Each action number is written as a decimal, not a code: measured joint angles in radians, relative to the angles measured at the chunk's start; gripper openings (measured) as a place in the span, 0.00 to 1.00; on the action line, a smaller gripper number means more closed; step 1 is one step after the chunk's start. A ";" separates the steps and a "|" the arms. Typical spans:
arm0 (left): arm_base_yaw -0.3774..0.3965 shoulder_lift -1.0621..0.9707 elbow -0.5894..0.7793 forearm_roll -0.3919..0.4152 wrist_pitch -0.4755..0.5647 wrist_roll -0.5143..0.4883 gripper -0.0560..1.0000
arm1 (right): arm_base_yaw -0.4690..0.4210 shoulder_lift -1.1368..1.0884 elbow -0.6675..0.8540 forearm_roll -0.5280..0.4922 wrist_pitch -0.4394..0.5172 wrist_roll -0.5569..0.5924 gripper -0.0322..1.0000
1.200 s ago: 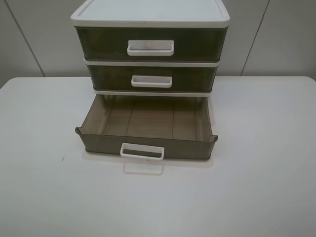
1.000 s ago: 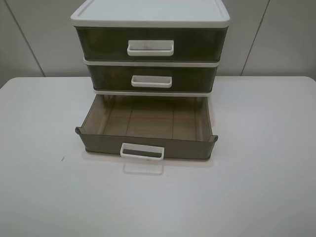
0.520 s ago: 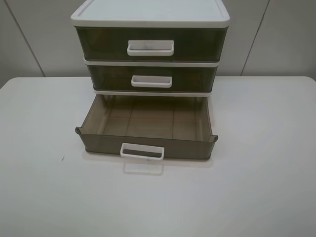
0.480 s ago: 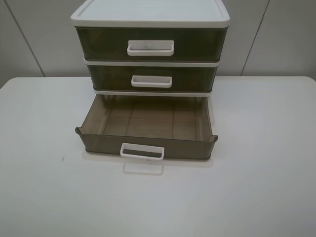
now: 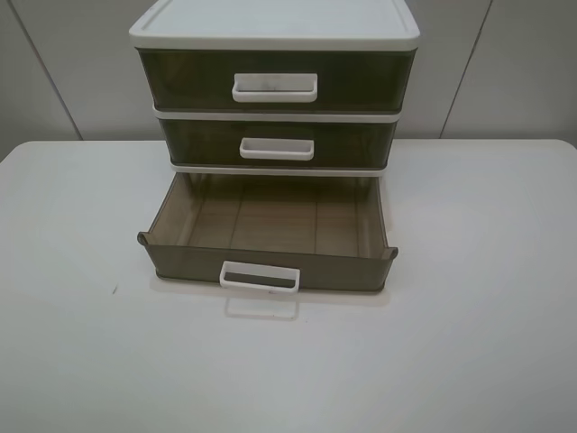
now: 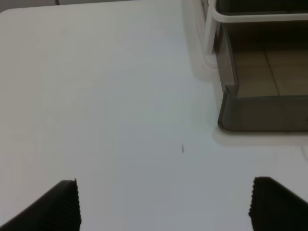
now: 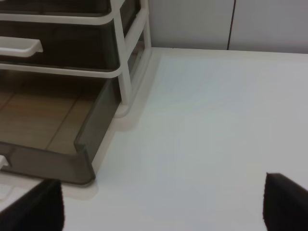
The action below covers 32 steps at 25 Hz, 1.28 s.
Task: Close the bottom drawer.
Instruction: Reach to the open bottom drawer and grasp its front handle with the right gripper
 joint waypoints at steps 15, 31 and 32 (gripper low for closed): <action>0.000 0.000 0.000 0.003 0.000 0.000 0.73 | 0.119 0.805 -0.189 0.249 -0.276 0.000 0.72; 0.000 0.000 0.000 0.003 0.000 0.000 0.73 | 0.784 1.343 -0.179 0.313 -0.673 0.023 0.36; 0.000 0.000 0.000 0.003 0.000 0.000 0.73 | 0.806 1.359 -0.165 0.313 -0.714 0.022 0.26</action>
